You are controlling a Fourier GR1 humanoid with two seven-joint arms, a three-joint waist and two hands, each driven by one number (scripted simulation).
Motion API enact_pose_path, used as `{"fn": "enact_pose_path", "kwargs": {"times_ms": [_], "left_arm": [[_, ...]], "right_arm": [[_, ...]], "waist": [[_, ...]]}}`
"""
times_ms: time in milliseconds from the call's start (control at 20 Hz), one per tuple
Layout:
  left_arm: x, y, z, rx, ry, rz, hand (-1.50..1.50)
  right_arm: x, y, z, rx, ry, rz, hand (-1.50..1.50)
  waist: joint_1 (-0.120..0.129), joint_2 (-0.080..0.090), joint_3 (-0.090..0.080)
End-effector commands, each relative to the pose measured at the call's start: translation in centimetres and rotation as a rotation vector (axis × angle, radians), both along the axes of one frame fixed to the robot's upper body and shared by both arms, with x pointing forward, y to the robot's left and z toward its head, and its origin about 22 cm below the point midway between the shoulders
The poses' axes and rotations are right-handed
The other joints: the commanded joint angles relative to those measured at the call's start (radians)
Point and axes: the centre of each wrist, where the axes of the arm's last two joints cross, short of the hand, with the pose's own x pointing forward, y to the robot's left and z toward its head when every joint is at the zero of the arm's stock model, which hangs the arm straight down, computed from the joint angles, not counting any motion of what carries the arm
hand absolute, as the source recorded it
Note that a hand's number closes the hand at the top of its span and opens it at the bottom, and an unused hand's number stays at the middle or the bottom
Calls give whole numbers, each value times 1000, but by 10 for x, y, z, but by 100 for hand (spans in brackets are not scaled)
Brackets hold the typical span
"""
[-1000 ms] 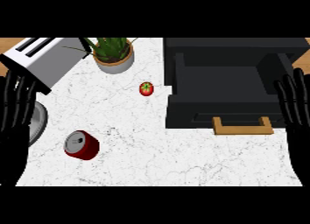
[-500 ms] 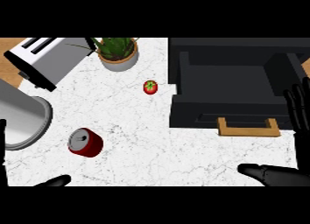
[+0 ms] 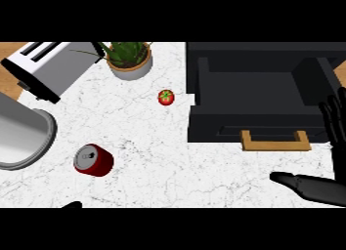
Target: Pick up the can, place it into the drawer and close the drawer
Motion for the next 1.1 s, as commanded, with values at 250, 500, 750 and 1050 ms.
{"fn": "enact_pose_path", "kwargs": {"times_ms": [250, 500, 750, 1050], "left_arm": [[18, -21, -17, -17, 56, -1, -150], [32, -22, -30, -45, 81, -19, -150], [22, -18, -71, -28, 137, 22, -150], [33, -35, -118, -8, 166, 42, -150]], "right_arm": [[-22, -13, 13, -3, -4, -4, -150], [-10, -33, 1, -4, -12, -7, -150], [-18, -27, 19, 3, -14, -4, -150], [-26, -35, -2, -24, -29, -21, -150]], "waist": [[-9, 0, 0], [-6, 1, 0], [-3, 0, -1], [-7, 0, -1]]}}
